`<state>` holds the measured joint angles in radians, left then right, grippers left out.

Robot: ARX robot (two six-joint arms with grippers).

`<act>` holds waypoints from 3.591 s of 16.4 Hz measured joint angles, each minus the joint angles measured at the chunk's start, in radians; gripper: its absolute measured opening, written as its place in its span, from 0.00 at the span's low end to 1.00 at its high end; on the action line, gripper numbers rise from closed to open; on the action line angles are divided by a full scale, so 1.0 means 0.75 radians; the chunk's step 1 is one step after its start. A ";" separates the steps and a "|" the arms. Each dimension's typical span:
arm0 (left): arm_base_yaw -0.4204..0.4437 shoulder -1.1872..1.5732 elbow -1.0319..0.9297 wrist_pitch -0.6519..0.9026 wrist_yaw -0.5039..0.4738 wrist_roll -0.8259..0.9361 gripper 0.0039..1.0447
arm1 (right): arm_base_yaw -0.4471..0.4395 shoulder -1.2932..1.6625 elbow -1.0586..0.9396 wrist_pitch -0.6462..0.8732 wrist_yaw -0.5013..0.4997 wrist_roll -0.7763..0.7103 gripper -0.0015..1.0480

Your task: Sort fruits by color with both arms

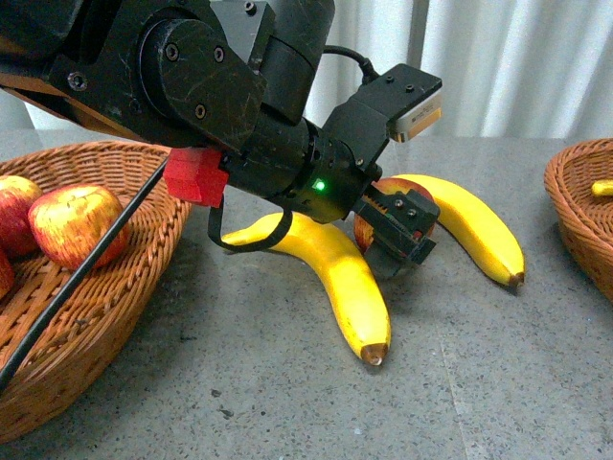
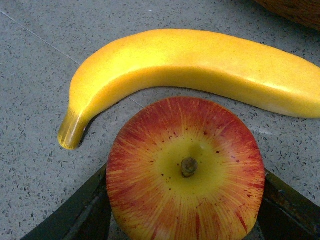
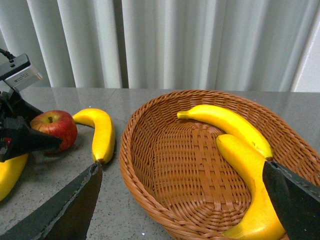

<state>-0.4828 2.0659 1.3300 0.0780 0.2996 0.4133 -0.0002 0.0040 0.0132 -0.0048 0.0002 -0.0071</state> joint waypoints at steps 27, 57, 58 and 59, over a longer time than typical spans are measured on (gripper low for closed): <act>0.234 -1.462 -1.025 -0.106 -0.776 -0.692 0.63 | 0.000 0.000 0.000 0.001 -0.001 0.000 0.94; 0.647 -2.148 -1.474 0.200 -0.400 -0.559 0.26 | 0.000 0.001 0.000 0.000 0.000 -0.001 0.94; 0.639 -2.187 -1.521 0.203 -0.399 -0.555 0.12 | 0.000 0.001 0.000 0.001 0.000 0.000 0.94; 0.640 -2.219 -1.549 0.207 -0.400 -0.556 0.00 | 0.000 0.001 0.000 0.001 0.000 -0.001 0.94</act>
<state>-0.0025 0.4015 0.1684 0.2329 -0.0002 -0.0040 -0.0002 0.0044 0.0132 -0.0044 0.0002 -0.0074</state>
